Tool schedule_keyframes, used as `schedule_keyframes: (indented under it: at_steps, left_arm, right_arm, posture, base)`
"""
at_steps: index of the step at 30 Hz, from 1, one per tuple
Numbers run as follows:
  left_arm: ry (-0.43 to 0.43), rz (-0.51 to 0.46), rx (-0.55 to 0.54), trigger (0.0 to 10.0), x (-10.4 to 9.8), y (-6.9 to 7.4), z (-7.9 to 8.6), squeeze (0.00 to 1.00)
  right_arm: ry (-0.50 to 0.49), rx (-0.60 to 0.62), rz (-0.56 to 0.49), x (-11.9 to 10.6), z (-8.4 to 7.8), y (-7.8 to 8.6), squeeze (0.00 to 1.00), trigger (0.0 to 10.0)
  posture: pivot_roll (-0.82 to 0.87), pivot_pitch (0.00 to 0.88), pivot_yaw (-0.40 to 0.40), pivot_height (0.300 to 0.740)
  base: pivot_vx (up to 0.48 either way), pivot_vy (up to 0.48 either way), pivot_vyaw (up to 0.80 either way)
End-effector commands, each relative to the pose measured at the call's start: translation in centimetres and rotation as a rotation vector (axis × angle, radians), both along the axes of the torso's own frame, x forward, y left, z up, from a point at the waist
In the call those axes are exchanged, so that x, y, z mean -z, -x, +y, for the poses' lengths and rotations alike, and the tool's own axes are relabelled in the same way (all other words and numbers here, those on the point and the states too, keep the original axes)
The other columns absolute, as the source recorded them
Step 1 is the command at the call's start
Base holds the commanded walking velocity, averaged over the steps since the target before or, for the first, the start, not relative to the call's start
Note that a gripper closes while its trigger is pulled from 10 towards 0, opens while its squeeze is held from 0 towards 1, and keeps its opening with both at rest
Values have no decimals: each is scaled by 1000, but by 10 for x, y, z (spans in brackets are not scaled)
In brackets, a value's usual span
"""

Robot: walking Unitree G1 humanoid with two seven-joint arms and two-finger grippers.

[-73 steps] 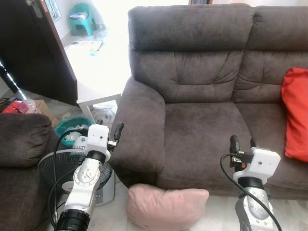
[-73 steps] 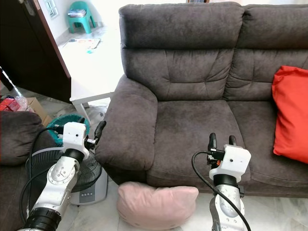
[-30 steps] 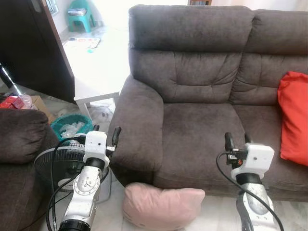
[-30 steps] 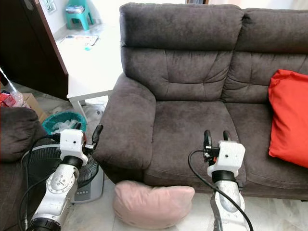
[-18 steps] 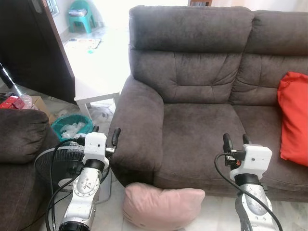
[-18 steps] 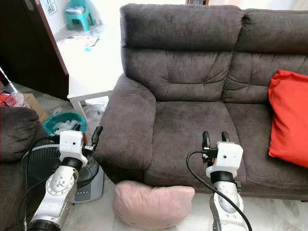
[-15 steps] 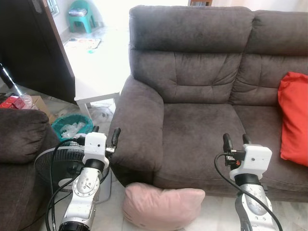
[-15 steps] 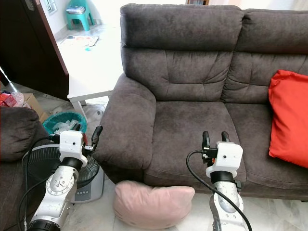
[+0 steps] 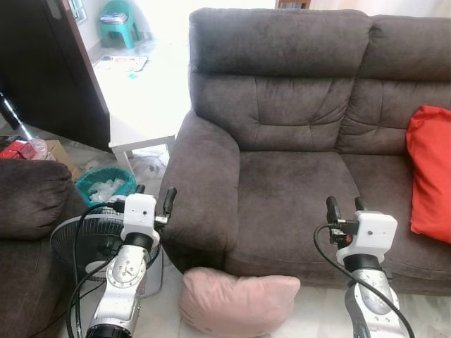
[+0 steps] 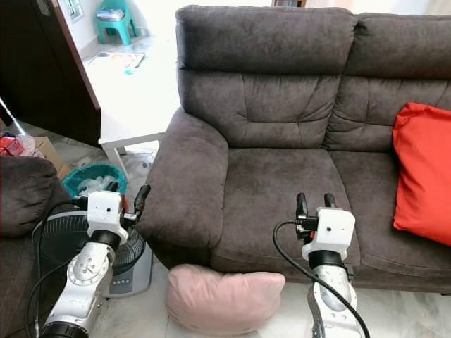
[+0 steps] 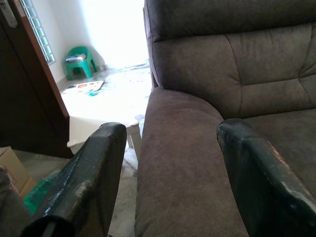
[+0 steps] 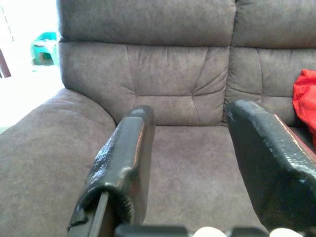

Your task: Move the pillow to the sofa from floor

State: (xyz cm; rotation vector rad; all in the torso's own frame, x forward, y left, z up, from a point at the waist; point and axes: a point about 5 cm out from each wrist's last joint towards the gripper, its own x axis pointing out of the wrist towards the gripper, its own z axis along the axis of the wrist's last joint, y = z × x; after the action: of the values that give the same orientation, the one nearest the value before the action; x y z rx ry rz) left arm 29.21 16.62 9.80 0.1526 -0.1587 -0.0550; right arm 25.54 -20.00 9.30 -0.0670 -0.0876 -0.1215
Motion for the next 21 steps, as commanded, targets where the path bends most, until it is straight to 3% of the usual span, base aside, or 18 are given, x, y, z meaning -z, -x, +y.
schedule_keyframes:
  at_steps: [1, 10, 21]
  left_arm:
    - [-3, -2, 1, 10000, -2, 0, -1, 0]
    - [-1, 2, 3, 10000, -2, 0, -1, 0]
    - [-4, 9, 9, 10000, -2, 0, -3, 0]
  right_arm:
    - [1, -10, 17, 1, 1, -2, 0, 10000]
    - [1, -26, 20, 2, 3, -2, 0, 10000]
    - [10, -28, 36, 4, 5, -3, 0, 10000]
  posture:
    - [-18, 15, -8, 693]
    - [-18, 21, -9, 638]
    - [-13, 26, -8, 638]
  base:
    - [0, 0, 0]
    - [0, 0, 0]
    - [0, 0, 0]
